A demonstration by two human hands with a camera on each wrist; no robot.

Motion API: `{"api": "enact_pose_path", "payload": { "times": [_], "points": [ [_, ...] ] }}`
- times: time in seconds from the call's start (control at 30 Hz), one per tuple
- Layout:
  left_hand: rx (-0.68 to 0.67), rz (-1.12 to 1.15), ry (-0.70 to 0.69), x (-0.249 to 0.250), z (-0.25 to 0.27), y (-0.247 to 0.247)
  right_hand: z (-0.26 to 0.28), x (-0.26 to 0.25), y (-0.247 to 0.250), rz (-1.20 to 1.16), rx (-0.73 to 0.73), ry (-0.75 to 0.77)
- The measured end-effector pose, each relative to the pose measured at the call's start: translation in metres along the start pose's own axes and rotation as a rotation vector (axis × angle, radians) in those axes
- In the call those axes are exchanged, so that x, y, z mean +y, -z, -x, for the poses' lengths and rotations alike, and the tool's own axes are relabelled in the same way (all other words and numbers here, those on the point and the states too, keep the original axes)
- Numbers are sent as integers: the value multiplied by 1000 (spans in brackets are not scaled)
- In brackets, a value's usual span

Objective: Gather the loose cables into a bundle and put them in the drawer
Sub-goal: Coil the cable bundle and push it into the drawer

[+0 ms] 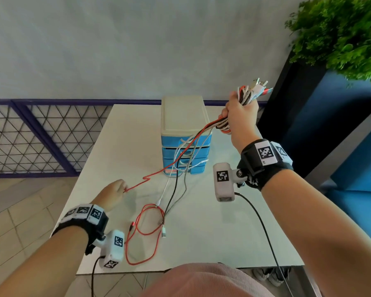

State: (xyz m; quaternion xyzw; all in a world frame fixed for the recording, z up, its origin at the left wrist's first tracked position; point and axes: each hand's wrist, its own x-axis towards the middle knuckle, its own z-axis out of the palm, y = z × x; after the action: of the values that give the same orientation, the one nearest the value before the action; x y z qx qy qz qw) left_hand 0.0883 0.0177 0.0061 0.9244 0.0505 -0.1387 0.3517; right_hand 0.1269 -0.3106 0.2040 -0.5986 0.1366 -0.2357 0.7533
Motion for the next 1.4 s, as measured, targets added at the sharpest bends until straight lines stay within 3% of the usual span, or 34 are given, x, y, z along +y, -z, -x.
{"api": "enact_pose_path", "payload": {
  "times": [0.1, 0.2, 0.3, 0.37, 0.43, 0.6, 0.77, 0.97, 1.1, 1.3, 1.4],
  "points": [
    [-67, 276, -36, 12, 2, 6, 0, 4, 2, -4, 21, -22],
    [-142, 245, -113, 26, 1, 8, 3, 9, -1, -26, 13, -46],
    [-34, 132, -248, 55, 0, 7, 10, 12, -7, -17, -41, -61],
    [68, 171, -353, 90, 6, 6, 16, 15, -12, 11, -98, -62],
    [80, 257, -463, 131, 16, 8, 24, 17, -17, 15, -177, -67],
    [-147, 306, -550, 204, 40, 9, 42, 22, -24, -17, -390, -110],
    [-440, 598, -382, 210, 41, 10, 46, 24, -18, -106, -413, -148],
    [-705, 532, -213, 199, 49, 21, 44, 27, -12, -140, -325, -123],
    [-884, 728, -143, 178, 48, 24, 30, 26, -2, -167, -264, -120],
    [-843, 815, -72, 174, 43, 18, 28, 30, -3, -196, -315, -111],
    [-885, 811, -5, 174, 43, 18, 25, 30, -2, -251, -338, -113]
  ]
}}
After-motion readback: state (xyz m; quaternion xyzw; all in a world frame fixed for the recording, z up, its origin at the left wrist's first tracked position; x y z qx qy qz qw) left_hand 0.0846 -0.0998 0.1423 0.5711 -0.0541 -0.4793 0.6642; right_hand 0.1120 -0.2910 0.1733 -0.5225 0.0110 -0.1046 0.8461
